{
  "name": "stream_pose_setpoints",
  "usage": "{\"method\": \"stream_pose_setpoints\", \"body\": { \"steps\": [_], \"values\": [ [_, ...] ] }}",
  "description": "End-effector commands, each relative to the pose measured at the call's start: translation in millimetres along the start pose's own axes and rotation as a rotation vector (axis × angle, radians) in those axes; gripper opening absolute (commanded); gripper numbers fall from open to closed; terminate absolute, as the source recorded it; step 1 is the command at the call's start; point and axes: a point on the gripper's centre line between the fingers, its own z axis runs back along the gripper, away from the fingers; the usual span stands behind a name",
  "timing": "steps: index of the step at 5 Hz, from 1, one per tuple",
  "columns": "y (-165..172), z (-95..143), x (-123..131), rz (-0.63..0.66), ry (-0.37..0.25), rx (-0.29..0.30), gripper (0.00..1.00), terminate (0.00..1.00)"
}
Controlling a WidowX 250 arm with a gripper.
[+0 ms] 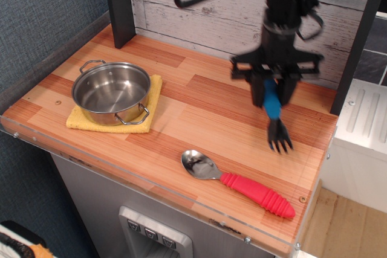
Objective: Move the blue fork so that it's near the red spoon.
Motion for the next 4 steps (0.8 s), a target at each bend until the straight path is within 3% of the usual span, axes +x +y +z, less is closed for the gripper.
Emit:
{"method": "stream_pose_setpoints", "body": {
  "steps": [1,2,3,4],
  "values": [
    [9,1,-3,-0.006,-0.049,0.006,0.00,0.00],
    [11,-7,-5,0.013,-0.040,0.012,0.00,0.00],
    [12,-2,-5,0.034,-0.062,0.001,1.00,0.00],
    [17,6,-4,0.080,-0.071,-0.016,1.00,0.00]
  ]
}}
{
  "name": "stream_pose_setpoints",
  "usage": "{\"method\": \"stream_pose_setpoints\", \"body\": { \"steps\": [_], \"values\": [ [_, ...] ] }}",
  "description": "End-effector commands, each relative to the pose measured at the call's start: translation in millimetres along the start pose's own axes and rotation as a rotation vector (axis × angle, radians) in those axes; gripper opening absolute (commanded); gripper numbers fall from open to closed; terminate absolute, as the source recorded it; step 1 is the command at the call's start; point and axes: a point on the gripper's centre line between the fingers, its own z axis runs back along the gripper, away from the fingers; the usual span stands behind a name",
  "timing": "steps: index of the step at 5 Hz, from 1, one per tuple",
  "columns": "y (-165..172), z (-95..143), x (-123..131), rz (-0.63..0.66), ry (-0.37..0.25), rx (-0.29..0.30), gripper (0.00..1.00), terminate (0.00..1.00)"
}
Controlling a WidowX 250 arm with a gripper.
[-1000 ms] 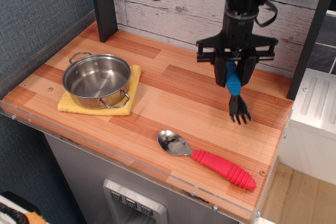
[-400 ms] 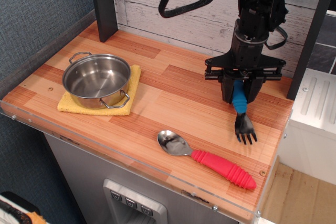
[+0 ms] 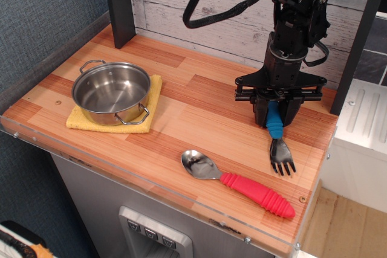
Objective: Move the blue fork so that it's near the red spoon.
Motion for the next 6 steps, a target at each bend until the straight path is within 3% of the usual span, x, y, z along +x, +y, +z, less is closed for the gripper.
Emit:
{"method": "stream_pose_setpoints", "body": {
  "steps": [1,2,4,5,6],
  "values": [
    [17,34,8,0.053,-0.040,-0.058,1.00,0.00],
    [19,59,16,0.114,-0.063,-0.089,1.00,0.00],
    [47,94,20,0.339,-0.078,-0.042,1.00,0.00],
    [67,119,17,0.384,-0.084,-0.012,1.00,0.00],
    [84,136,15,0.259,-0.099,0.026,1.00,0.00]
  ]
}}
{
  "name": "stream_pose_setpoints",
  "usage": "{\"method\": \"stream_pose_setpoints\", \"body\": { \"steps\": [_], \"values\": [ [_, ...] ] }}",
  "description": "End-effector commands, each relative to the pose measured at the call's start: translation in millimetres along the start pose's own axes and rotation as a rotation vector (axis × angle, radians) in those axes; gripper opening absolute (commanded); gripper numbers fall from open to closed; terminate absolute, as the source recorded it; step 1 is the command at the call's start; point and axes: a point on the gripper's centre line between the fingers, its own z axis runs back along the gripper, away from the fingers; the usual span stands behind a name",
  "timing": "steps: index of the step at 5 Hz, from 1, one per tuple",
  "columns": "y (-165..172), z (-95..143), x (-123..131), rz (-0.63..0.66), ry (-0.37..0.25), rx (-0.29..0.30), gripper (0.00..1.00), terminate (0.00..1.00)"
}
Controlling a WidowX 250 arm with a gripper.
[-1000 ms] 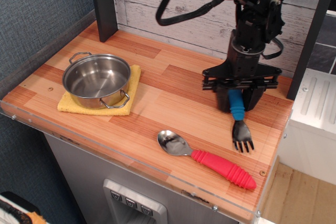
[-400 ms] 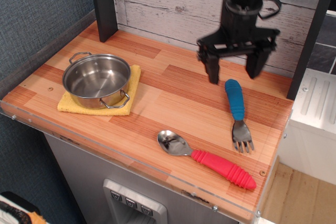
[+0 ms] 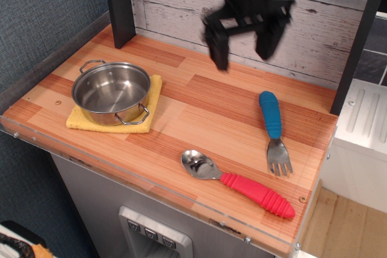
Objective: Move the blue fork so that it's near the red spoon.
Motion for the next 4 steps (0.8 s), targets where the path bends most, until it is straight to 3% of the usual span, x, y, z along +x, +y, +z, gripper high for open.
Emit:
{"method": "stream_pose_setpoints", "body": {
  "steps": [1,2,3,4],
  "values": [
    [57,36,21,-0.220,-0.028,0.012,1.00,0.00],
    [84,30,36,-0.257,-0.021,0.034,1.00,0.00],
    [117,21,49,-0.215,-0.016,0.042,1.00,0.00],
    [141,11,61,-0.162,-0.018,0.056,1.00,1.00]
  ]
}}
